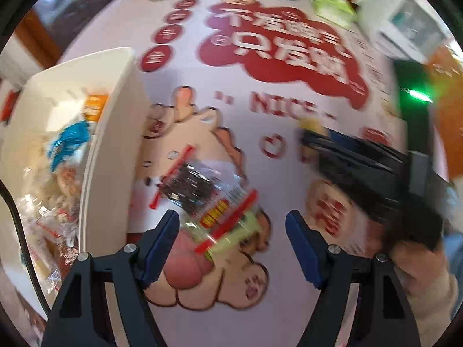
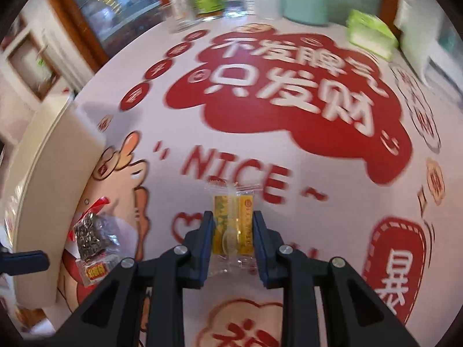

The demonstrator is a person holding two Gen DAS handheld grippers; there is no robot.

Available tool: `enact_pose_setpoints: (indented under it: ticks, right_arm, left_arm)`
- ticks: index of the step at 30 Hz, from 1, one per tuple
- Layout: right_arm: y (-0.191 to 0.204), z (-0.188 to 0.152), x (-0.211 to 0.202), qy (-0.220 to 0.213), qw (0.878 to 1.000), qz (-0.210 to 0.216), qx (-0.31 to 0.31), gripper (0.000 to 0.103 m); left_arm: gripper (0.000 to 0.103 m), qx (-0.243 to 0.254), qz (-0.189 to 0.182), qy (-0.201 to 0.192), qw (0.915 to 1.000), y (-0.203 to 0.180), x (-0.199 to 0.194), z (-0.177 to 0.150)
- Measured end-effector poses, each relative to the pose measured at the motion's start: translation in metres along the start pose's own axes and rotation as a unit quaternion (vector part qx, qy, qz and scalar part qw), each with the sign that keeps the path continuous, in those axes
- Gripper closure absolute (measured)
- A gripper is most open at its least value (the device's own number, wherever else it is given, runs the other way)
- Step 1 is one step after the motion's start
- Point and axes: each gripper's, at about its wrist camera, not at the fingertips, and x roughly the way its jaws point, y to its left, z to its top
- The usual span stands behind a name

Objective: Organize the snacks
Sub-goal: 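Grasp the dried-meat packet with left tool while right tool grasps yellow snack bag, then carry both packets into the white basket and open both tools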

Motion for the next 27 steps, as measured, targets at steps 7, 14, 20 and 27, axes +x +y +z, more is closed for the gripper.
enact_pose_setpoints:
  ticks: [7, 14, 20, 27]
  right_arm:
    - [-0.039, -0.012, -0.011, -0.003, 0.999, -0.004, 0.040, 0.077]
    - [-0.034, -0.016, -0.010, 0.001, 1.000, -0.009, 0.022, 0.077]
    - [-0.024, -0.018, -0.009, 0.001, 1.000, -0.001, 0.012, 0.077]
    - [-0.019, -0.022, -0.010, 0.002, 1.000, 0.005, 0.013, 0.077]
  left_arm:
    - [0.028, -0.149, 0.077, -0.019, 0.9856, 0.026, 0.033, 0.013]
    - [0.028, -0.229, 0.099, -0.017, 0.9683, 0.045, 0.052, 0.016]
    - [0.028, -0.238, 0.099, -0.015, 0.9660, 0.043, 0.063, 0.020]
    - [0.047, -0.220, 0.074, -0.023, 0.9725, 0.039, 0.066, 0.023]
